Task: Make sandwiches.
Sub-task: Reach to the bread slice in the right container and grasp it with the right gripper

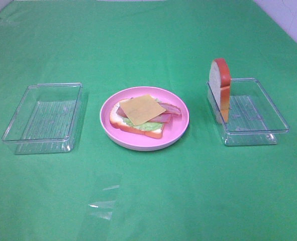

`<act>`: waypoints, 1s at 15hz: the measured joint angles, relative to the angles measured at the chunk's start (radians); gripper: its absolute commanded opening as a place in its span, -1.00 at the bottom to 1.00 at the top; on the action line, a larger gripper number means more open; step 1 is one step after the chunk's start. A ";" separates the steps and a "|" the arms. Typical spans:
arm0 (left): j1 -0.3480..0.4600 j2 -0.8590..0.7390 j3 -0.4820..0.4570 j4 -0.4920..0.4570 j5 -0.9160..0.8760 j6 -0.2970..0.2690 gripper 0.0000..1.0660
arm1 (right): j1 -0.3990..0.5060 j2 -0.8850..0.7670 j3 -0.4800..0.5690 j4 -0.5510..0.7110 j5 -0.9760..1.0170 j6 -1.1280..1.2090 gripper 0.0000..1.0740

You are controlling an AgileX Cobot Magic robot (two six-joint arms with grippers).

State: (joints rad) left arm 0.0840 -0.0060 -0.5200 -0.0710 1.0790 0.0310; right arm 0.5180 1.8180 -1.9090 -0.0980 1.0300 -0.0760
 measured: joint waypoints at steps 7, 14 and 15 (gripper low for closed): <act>0.000 0.000 0.000 0.000 0.000 0.000 0.88 | -0.226 -0.017 0.000 -0.022 0.075 0.089 0.79; 0.000 0.000 0.000 0.000 0.000 0.000 0.88 | -0.259 0.128 0.000 0.049 0.064 0.104 0.79; 0.000 0.000 0.000 0.000 0.000 0.000 0.88 | -0.259 0.144 0.000 0.050 0.062 0.104 0.79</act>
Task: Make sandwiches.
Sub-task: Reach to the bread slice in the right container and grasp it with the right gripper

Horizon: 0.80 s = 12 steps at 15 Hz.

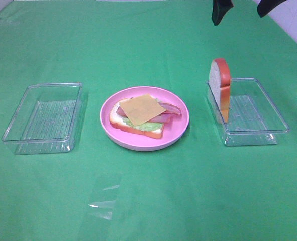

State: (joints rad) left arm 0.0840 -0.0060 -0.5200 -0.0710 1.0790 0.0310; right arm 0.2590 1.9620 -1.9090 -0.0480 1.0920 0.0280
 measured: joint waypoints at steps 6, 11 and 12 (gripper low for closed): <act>0.000 0.000 0.000 0.000 0.000 0.000 0.88 | 0.000 0.151 0.000 -0.003 -0.034 0.000 0.79; 0.000 0.000 0.000 0.000 0.000 0.000 0.88 | 0.000 0.253 0.000 -0.008 -0.034 0.000 0.77; 0.000 0.000 0.000 0.000 0.000 0.000 0.88 | 0.000 0.263 0.000 -0.009 -0.027 0.000 0.76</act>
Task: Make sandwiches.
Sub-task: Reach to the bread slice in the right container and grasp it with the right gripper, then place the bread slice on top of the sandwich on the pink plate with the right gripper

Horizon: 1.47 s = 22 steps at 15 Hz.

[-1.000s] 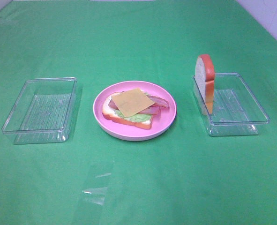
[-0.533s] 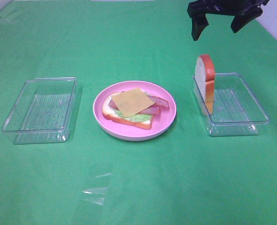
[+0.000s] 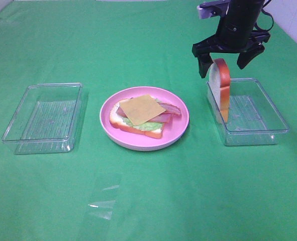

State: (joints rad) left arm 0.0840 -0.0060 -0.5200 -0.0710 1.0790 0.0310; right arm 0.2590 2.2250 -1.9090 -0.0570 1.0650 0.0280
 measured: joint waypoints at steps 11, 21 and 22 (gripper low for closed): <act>0.000 0.000 0.000 0.000 0.000 0.000 0.88 | 0.000 0.038 0.000 0.000 0.057 0.045 -0.58; 0.000 0.000 0.000 0.000 0.000 0.000 0.88 | 0.000 -0.072 0.000 0.000 0.095 0.034 -0.72; 0.000 0.000 0.000 0.000 0.000 0.000 0.88 | 0.000 -0.104 0.000 0.000 0.103 0.033 -0.72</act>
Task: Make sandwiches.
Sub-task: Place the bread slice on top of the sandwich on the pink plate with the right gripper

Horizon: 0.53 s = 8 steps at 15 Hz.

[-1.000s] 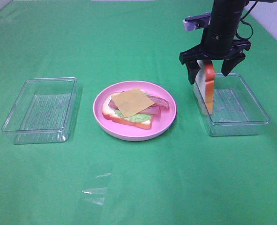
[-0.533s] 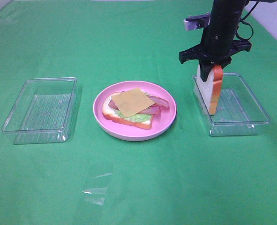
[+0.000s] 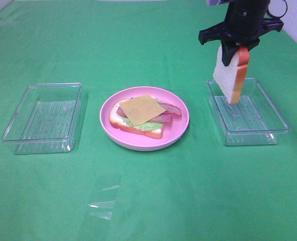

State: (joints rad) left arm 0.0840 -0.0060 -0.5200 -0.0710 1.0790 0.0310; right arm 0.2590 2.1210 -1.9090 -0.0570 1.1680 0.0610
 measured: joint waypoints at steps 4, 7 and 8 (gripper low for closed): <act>0.000 0.000 0.000 0.000 0.000 0.000 0.88 | 0.000 -0.100 0.000 0.000 0.007 -0.002 -0.72; 0.000 0.000 0.000 0.000 0.000 0.000 0.88 | 0.000 -0.204 0.000 0.000 0.021 -0.007 -0.72; 0.000 0.000 0.000 0.000 0.000 0.000 0.88 | 0.000 -0.214 0.000 0.004 0.022 -0.007 -0.72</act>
State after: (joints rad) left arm 0.0840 -0.0060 -0.5200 -0.0710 1.0790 0.0310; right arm 0.2590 1.9070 -1.9090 -0.0530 1.1900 0.0540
